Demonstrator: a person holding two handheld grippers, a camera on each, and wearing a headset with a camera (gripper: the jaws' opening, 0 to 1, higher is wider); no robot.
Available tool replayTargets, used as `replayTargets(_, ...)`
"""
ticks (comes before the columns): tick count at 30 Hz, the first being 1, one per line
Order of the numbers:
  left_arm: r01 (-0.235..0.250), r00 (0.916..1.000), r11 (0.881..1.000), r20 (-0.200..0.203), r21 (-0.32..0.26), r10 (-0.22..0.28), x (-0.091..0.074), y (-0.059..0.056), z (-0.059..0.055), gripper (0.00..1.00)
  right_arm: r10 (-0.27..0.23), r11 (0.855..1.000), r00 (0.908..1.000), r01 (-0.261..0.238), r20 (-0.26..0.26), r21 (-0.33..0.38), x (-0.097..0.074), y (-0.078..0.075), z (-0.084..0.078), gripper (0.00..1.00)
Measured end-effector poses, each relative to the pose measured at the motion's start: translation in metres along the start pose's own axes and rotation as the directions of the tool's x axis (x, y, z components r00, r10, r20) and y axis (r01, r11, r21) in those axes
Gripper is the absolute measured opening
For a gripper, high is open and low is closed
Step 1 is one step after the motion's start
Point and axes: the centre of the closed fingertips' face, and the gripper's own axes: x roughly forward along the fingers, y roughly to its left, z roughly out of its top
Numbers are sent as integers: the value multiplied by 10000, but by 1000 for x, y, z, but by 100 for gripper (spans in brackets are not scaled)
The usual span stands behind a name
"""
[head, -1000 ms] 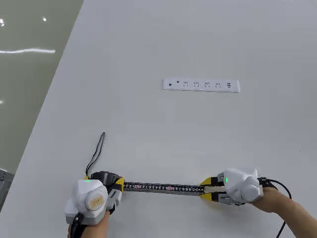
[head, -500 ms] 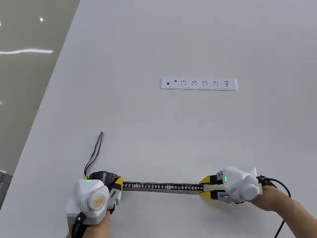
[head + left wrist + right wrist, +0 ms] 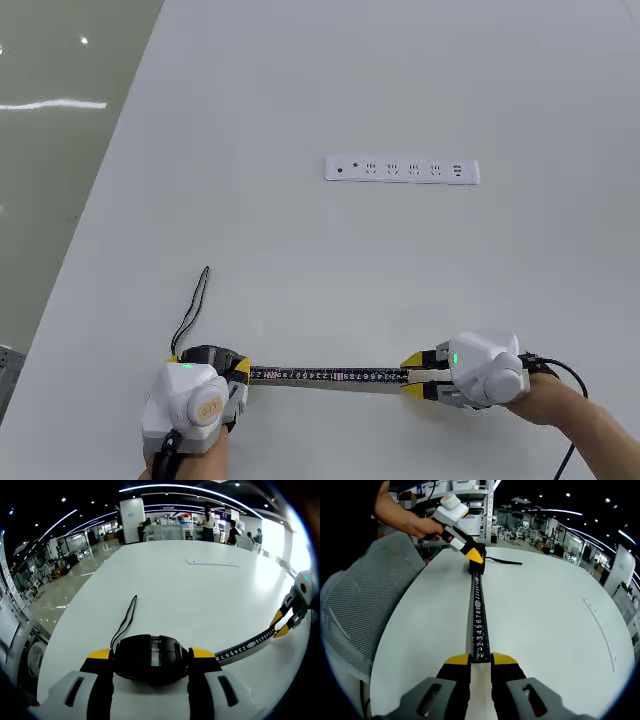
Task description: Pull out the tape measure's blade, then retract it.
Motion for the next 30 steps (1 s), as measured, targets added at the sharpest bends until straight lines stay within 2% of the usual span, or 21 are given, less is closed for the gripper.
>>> replayTargets(20,410,9991,9992,-50,17,-410,0,2,-2,56,-20,10000,10000,20,59,-22,5,1,5,13)
replayTargets(24,506,9987,9979,12,-402,-506,-2,5,-2,56,-83,10000,9999,83,91,-6,5,0,7,13)
replayTargets(30,602,9982,9966,79,-554,-599,-1,6,-1,56,-152,9999,9998,153,130,-17,5,-3,10,13)
